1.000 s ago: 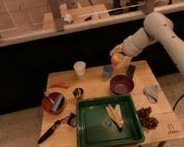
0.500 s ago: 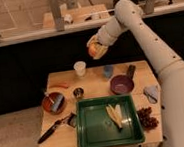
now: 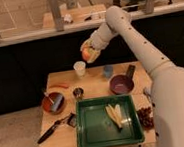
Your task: Place apple in paper cup
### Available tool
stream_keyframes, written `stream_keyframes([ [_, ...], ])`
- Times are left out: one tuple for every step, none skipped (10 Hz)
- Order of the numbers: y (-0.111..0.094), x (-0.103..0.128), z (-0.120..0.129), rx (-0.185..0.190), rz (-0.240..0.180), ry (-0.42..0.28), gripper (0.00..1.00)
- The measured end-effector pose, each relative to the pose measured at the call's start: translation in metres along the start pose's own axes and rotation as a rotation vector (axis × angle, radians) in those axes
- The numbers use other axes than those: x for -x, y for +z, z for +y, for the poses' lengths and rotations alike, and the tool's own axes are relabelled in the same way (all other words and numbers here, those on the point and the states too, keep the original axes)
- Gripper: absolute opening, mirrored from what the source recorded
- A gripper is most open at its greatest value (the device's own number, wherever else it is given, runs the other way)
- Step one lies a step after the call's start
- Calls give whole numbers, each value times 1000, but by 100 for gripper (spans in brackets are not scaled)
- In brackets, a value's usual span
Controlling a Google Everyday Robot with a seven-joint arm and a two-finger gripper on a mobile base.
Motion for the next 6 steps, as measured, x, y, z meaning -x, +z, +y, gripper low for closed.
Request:
stream_keyframes([
  [1, 1, -1, 1, -1, -2, 0],
  [3, 3, -1, 3, -2, -3, 0],
  [2, 2, -1, 2, -2, -2, 0],
  [5, 1, 0, -2, 6, 4, 0],
  [12, -1, 0, -21, 26, 17, 0],
  [20, -4, 0, -44, 41, 30, 0],
])
